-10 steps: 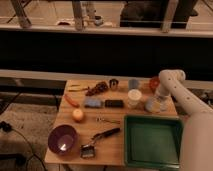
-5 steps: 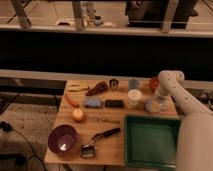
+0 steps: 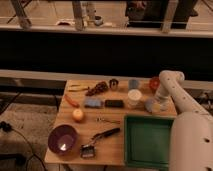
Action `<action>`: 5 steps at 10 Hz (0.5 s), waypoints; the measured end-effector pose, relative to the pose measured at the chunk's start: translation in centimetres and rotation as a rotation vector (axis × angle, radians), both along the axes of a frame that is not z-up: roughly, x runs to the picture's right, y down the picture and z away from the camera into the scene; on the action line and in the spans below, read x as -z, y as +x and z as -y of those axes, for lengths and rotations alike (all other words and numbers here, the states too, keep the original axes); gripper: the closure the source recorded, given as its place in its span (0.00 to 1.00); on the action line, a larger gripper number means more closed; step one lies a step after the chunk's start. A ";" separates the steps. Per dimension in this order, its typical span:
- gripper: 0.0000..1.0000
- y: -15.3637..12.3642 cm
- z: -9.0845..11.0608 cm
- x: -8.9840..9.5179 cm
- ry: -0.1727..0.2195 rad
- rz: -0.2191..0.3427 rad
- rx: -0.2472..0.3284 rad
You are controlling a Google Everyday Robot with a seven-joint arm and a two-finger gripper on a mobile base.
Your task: Place towel in table surface
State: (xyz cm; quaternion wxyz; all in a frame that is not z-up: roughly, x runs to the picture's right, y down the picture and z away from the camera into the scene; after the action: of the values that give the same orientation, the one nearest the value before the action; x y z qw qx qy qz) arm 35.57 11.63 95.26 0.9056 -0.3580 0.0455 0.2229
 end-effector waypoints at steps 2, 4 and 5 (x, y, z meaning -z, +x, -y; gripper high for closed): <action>0.36 0.1 0.1 0.0 -0.002 0.001 0.000; 0.56 0.1 0.2 0.3 -0.001 0.003 -0.003; 0.67 0.2 0.4 0.4 -0.001 0.000 0.002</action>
State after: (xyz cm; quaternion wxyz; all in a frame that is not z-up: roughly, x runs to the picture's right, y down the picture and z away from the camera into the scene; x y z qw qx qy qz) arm 35.73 11.20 94.90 0.9056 -0.3584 0.0459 0.2222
